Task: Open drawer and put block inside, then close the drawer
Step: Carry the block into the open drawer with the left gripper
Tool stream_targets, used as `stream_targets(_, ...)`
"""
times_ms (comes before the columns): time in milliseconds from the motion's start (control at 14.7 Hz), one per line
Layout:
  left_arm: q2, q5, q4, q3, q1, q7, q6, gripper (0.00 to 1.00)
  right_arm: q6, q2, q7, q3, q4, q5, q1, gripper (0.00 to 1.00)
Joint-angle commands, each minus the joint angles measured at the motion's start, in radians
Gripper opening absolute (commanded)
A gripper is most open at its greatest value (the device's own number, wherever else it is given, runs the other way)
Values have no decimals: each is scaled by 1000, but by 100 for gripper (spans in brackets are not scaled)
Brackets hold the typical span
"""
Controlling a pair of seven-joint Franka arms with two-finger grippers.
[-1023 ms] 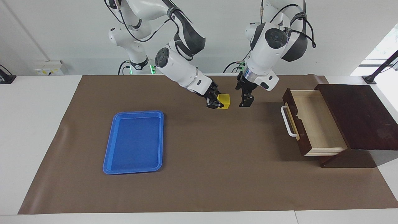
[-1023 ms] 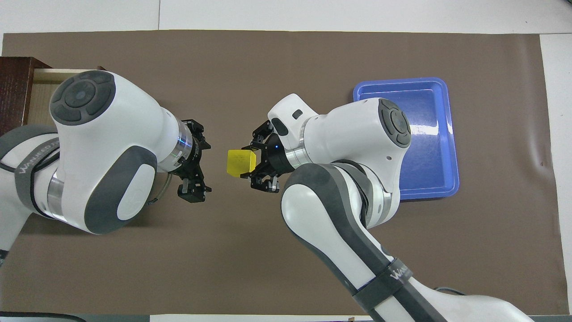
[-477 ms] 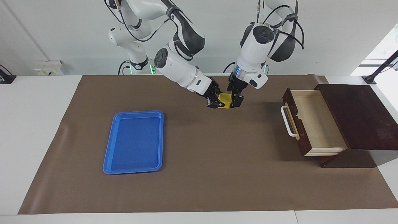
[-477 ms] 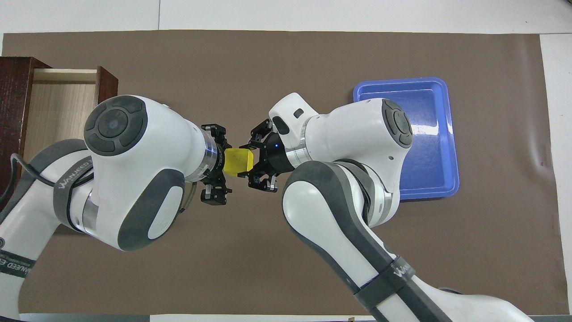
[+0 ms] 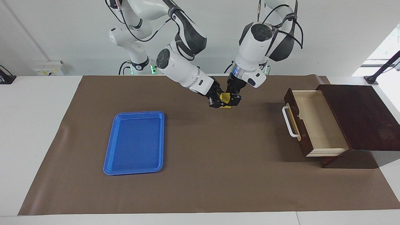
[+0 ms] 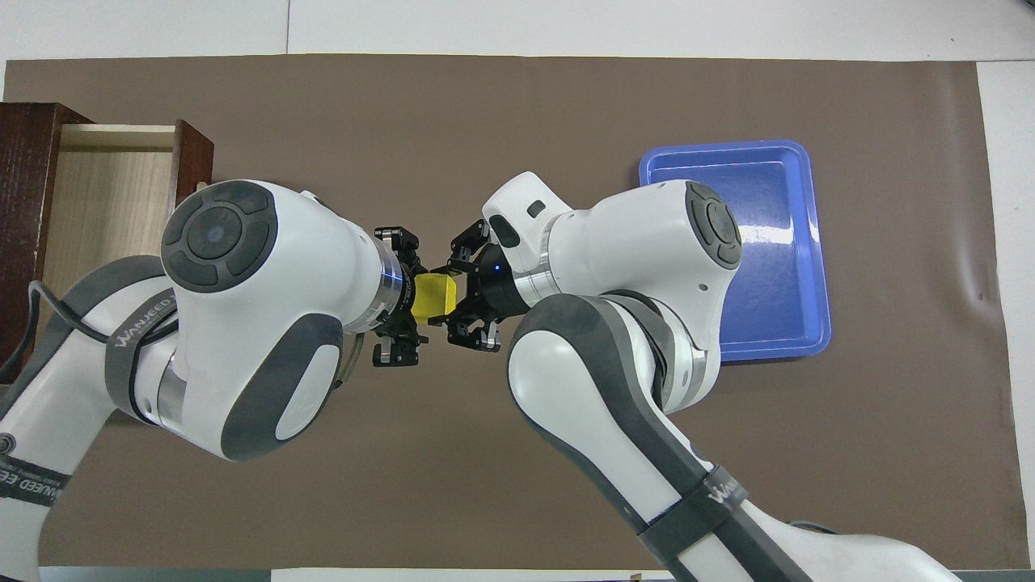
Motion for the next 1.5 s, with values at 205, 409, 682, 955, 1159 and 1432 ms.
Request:
stream_targets(205, -43, -17, -53, 6, -12, -1, -4, 0, 26, 3, -16, -3, 8, 30, -10, 0)
stream_targets(409, -43, -17, -51, 6, -9, 2, -6, 0, 22, 3, -7, -3, 10, 30, -14, 42)
stream_targets(682, -43, -15, -40, 15, -6, 17, -13, 0, 13, -5, -1, -3, 10, 30, -15, 100)
stream_targets(955, -60, -6, 35, 18, 104, 150, -150, 0, 13, -5, 1, -3, 10, 30, -17, 100)
stream_targets(1159, -98, -1, 111, 19, 281, 323, -304, 0, 11, -5, 1, -3, 10, 30, -17, 100)
stream_targets(1432, -121, 142, 121, 19, 474, 504, -344, 0, -48, -6, -55, -3, 10, 27, -68, 100)
